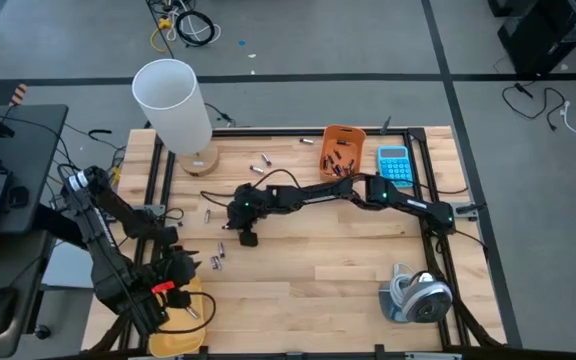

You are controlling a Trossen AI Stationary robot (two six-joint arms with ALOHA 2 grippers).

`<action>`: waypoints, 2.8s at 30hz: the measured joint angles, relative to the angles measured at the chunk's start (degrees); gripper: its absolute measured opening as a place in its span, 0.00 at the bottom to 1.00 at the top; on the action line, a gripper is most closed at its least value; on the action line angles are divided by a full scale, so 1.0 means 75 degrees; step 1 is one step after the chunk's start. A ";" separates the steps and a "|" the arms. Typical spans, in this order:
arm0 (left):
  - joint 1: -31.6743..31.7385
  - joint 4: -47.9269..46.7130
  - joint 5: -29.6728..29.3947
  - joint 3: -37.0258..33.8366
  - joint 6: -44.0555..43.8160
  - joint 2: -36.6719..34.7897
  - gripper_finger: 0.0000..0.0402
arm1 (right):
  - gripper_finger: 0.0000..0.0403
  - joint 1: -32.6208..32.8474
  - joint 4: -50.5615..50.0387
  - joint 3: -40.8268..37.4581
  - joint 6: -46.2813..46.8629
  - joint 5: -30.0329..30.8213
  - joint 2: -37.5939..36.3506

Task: Sort batteries
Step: Put the silver battery into the yellow bin

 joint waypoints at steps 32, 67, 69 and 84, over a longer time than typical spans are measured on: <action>-0.0353 0.1301 -0.1648 -0.2440 -0.1477 0.0003 0.30 | 0.03 0.1032 0.1175 -0.0339 -0.1008 -0.0448 -0.1661; -0.0108 0.1319 -0.2382 -0.2615 -0.2093 0.0003 0.16 | 0.03 0.1085 0.1291 -0.0333 -0.1142 -0.0456 -0.1661; -0.0111 0.1320 -0.2367 -0.2612 -0.2090 0.0003 0.11 | 0.03 0.1085 0.1280 -0.0333 -0.1161 -0.0465 -0.1661; -0.0102 0.1062 -0.1429 -0.2279 -0.2087 0.0006 0.04 | 0.15 0.1030 0.0852 -0.0319 -0.0635 -0.0501 -0.1700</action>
